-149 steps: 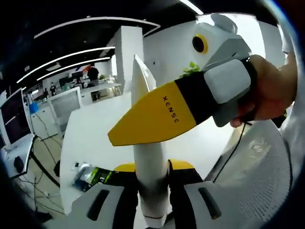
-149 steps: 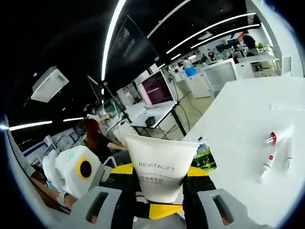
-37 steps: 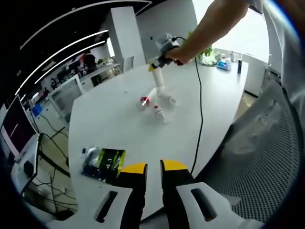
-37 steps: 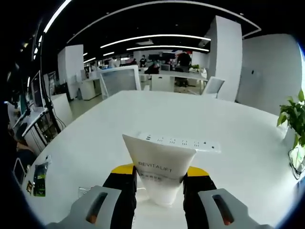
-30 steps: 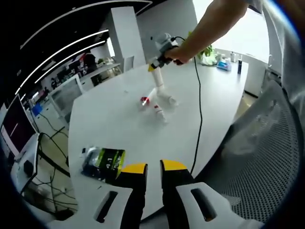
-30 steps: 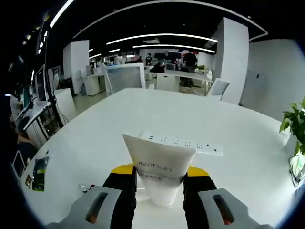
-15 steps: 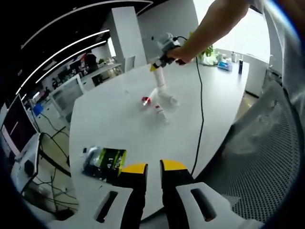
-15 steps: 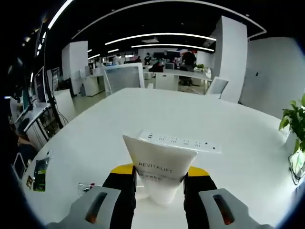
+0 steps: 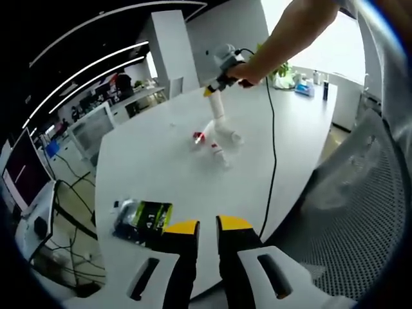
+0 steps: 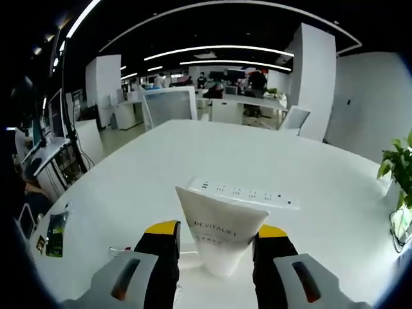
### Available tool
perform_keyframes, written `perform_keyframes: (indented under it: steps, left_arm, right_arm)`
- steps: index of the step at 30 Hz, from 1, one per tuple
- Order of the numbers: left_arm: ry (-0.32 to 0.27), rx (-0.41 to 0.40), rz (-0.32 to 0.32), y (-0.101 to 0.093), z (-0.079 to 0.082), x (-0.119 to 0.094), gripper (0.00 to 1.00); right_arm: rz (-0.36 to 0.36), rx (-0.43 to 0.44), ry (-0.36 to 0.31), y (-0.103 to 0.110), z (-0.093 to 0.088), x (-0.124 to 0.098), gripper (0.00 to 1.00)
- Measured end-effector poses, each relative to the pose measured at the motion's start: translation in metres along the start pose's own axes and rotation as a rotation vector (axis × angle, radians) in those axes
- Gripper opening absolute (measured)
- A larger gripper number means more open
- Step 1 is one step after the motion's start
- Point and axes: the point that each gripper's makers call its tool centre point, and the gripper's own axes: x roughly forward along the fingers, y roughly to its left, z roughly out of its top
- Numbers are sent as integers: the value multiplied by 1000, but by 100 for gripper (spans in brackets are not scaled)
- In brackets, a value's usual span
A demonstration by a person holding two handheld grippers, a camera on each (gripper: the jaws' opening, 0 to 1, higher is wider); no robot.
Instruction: Arrange the skincare products in the storage area until every visible bottle or jar stands upright without overlapping.
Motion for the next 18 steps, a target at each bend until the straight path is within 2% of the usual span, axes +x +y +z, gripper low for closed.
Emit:
perform_keyframes:
  steps: [7, 10, 16, 18]
  left_arm:
    - [-11, -4, 18, 4, 2, -2, 9]
    - [-19, -2, 21, 5, 3, -3, 9]
    - [-59, -19, 42, 10, 10, -8, 9]
    - [-65, -17, 45, 10, 11, -8, 8]
  right_arm:
    - [-13, 8, 2, -5, 3, -9, 51]
    - [-20, 27, -15, -4, 9, -24, 59]
    - [-35, -28, -105, -8, 40, -57, 64]
    - [-34, -72, -149, -5, 58, -65, 63]
